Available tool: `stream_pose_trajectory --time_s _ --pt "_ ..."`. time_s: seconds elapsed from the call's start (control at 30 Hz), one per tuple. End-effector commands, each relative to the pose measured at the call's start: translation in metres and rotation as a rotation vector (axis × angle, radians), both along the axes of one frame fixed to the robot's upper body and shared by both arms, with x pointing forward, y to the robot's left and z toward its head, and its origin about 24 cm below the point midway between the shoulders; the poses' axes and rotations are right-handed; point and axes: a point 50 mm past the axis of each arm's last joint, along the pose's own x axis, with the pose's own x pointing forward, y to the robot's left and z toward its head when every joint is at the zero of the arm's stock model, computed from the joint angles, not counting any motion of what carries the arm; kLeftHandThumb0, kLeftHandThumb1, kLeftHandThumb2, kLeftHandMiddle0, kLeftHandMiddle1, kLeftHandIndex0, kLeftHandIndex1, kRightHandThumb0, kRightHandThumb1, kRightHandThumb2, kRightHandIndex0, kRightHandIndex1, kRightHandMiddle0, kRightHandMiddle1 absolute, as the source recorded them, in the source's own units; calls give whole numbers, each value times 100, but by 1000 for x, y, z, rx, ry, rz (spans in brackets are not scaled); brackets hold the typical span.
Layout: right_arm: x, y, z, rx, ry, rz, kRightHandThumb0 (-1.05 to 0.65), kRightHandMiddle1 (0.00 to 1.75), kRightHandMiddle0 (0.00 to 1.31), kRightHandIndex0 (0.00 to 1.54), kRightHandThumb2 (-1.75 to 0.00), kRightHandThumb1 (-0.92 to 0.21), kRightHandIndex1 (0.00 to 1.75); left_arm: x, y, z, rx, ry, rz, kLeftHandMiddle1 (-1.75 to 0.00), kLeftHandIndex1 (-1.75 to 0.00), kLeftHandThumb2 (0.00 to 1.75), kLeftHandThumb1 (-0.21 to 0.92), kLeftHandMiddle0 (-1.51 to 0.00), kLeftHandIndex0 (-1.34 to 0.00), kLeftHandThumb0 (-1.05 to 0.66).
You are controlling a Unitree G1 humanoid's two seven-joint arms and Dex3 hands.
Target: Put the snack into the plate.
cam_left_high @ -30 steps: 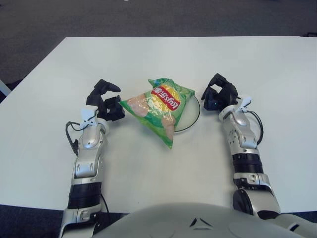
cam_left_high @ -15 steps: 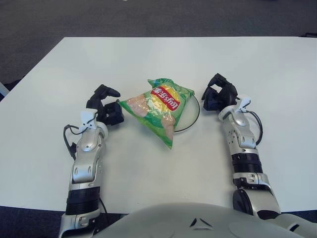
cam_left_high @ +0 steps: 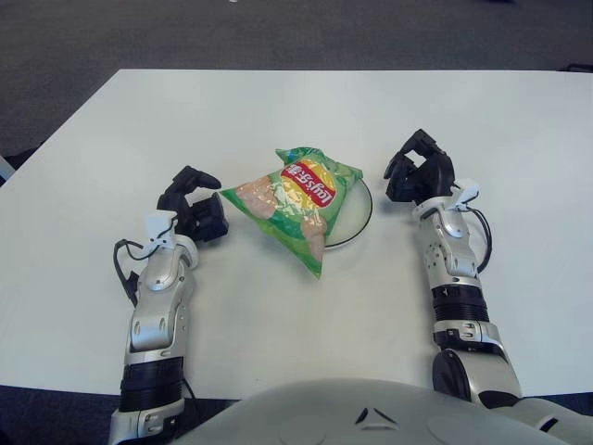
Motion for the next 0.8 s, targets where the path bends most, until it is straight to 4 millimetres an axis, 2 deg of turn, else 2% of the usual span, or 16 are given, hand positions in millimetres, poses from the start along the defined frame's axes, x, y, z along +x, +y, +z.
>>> stream_pose_trajectory --time_s 0.0,0.4,0.77 --pt "-20 6 -44 70 110 -4 -1 175 69 90 -175 7 170 -4 -2 -15 -47 28 9 -175 -175 138 27 -133 -65 -50" --pt "-21 6 -47 31 10 21 -1 175 70 90 -175 8 169 -3 -8 -16 -47 13 -19 -175 -175 139 26 -135 -66 -51" --pt "-22 6 -49 35 4 23 -1 175 70 90 -175 8 170 -3 -16 -17 -48 66 -29 -175 -175 136 28 -135 -64 -50"
